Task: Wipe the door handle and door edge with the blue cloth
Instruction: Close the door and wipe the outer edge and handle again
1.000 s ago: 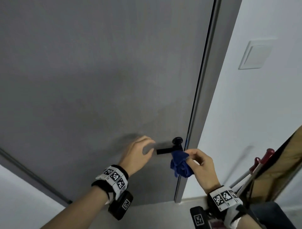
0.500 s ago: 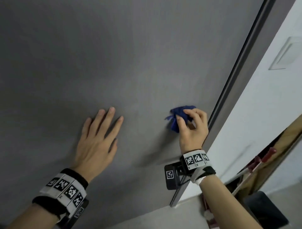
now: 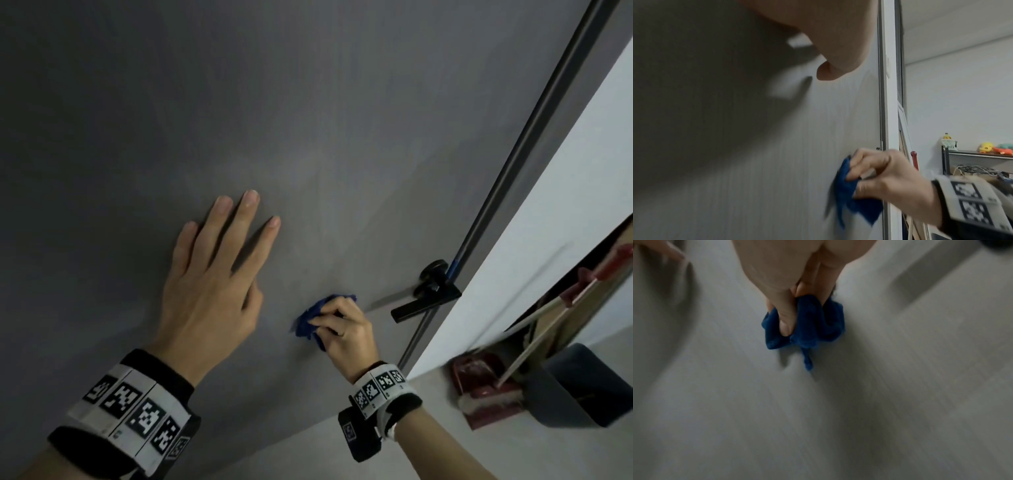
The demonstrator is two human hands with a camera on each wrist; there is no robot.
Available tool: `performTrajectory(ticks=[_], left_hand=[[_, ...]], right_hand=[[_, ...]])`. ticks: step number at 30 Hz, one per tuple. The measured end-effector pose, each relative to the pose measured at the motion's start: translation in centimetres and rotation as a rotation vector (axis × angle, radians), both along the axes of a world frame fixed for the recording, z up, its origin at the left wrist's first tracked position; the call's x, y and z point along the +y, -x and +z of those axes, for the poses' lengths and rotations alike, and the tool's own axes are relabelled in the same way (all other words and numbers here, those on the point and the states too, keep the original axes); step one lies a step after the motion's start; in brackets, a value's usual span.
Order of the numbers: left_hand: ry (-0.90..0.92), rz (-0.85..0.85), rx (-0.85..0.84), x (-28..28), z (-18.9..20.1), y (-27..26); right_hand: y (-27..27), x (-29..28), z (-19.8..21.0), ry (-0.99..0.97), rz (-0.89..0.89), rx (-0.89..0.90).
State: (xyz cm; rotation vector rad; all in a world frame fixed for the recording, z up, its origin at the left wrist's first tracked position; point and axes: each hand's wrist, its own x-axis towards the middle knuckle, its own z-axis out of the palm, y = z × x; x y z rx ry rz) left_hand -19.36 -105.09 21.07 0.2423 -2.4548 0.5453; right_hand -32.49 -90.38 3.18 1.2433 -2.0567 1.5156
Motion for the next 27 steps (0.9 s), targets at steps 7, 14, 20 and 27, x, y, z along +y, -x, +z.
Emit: performTrajectory(ticks=[7, 14, 20, 27], left_hand=[[-0.016, -0.023, -0.009, -0.2, 0.4, -0.2], [-0.064, -0.042, -0.049, -0.2, 1.0, -0.7], [-0.112, -0.032, -0.093, 0.5, 1.3, -0.9], [-0.237, -0.117, -0.078, 2.8, 1.7, -1.1]], right_hand=[[6.0, 3.6, 13.9, 0.392, -0.39, 0.001], [5.9, 1.8, 14.8, 0.529, -0.432, -0.009], [0.3, -0.1, 3.9, 0.086, -0.131, 0.065], [0.6, 6.6, 6.5, -0.054, -0.103, -0.235]])
